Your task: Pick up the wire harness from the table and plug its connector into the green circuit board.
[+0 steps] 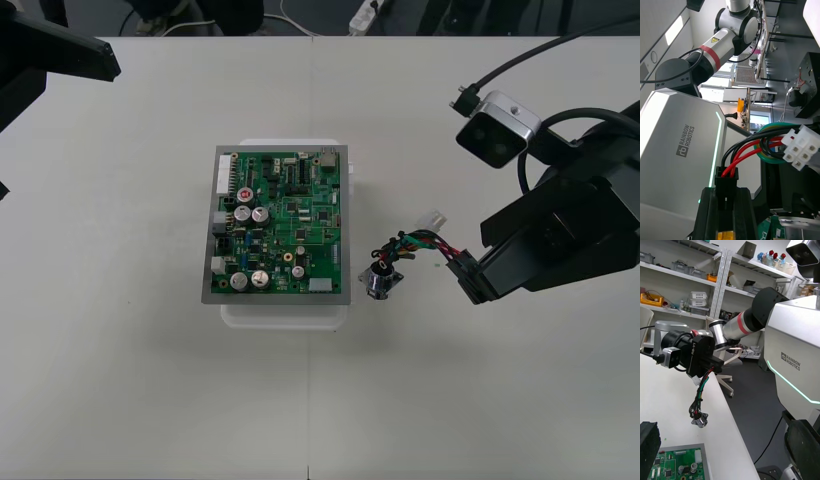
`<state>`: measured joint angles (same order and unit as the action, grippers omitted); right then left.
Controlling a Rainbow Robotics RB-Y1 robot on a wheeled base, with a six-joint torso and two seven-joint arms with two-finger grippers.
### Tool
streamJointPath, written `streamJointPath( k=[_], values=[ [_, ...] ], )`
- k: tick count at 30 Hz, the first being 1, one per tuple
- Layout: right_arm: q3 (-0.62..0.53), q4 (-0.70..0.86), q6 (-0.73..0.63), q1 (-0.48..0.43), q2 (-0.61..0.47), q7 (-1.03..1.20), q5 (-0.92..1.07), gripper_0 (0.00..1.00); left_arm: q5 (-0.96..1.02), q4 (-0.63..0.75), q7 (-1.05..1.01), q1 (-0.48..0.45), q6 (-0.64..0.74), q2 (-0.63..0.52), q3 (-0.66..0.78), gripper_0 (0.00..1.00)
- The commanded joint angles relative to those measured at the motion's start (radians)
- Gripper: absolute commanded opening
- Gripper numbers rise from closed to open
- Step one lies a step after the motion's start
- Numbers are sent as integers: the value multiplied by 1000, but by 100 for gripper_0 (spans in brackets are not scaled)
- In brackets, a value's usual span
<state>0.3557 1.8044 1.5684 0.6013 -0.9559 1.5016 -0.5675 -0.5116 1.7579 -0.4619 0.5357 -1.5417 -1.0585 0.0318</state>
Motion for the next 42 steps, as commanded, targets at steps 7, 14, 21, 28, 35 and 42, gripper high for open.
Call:
streamJointPath(
  k=[7, 14, 21, 28, 35, 42],
  values=[
    [108, -71, 2, 152, 3, 19, 70, 0, -54, 37, 5, 58, -29, -49, -10, 100],
    [146, -71, 2, 196, 29, 46, 83, 0, -51, 41, 35, 56, -29, -49, -10, 100],
    [239, -71, 2, 252, 40, 46, 132, 0, -50, 41, 60, 56, -29, -49, -10, 100],
    [272, -74, 2, 296, 72, 46, 143, 0, -44, 41, 69, 56, -29, -49, -10, 100],
    [310, -117, 2, 360, 106, 48, 144, 0, -38, 41, 75, 55, -29, -49, -10, 100],
    [336, -163, 2, 408, 143, 48, 143, 0, -35, 43, 85, 56, -29, -49, -10, 100]
  ],
)
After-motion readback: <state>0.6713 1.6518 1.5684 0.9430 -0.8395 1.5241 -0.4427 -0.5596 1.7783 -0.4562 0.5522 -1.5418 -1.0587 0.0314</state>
